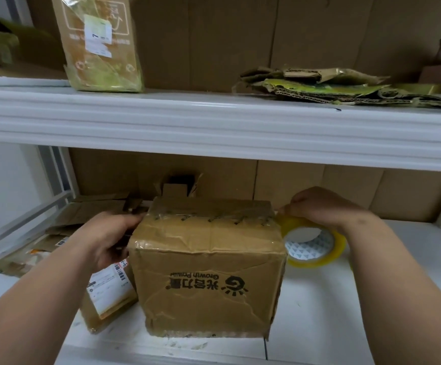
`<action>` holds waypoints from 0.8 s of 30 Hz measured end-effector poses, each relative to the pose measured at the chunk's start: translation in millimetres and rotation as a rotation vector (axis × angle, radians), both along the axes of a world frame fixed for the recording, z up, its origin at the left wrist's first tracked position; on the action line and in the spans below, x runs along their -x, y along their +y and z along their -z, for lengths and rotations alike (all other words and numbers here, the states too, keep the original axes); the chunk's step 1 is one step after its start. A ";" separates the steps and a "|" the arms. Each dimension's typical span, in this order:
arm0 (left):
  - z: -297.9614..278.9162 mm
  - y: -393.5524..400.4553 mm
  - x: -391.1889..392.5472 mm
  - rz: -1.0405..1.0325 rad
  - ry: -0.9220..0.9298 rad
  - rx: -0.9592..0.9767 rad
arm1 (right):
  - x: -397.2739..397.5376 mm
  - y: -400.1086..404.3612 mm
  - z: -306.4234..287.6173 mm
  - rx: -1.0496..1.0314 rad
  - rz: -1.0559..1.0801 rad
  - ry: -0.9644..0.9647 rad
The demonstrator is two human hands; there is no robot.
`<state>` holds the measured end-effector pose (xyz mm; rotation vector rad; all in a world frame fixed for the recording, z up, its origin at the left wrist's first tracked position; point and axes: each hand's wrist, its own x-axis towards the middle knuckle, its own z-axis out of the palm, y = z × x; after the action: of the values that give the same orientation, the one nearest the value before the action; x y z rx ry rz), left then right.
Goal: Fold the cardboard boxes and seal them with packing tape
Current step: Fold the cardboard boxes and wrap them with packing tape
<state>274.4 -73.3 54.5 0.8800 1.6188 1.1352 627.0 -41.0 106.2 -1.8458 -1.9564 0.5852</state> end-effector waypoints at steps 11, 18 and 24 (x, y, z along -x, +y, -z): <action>-19.2 -5.6 -3.6 0.129 0.290 -0.121 | -10.8 -4.4 15.5 -0.038 -0.046 0.182; -6.1 5.0 -12.1 0.021 0.440 -0.251 | -24.9 -10.5 23.9 0.024 -0.021 0.494; -10.7 22.0 -19.6 0.011 0.822 -0.255 | -35.1 -20.2 27.5 0.073 -0.093 0.577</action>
<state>294.0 -51.3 65.1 1.6708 2.1256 1.0418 662.1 -61.2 78.7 -1.4124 -1.6455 1.0894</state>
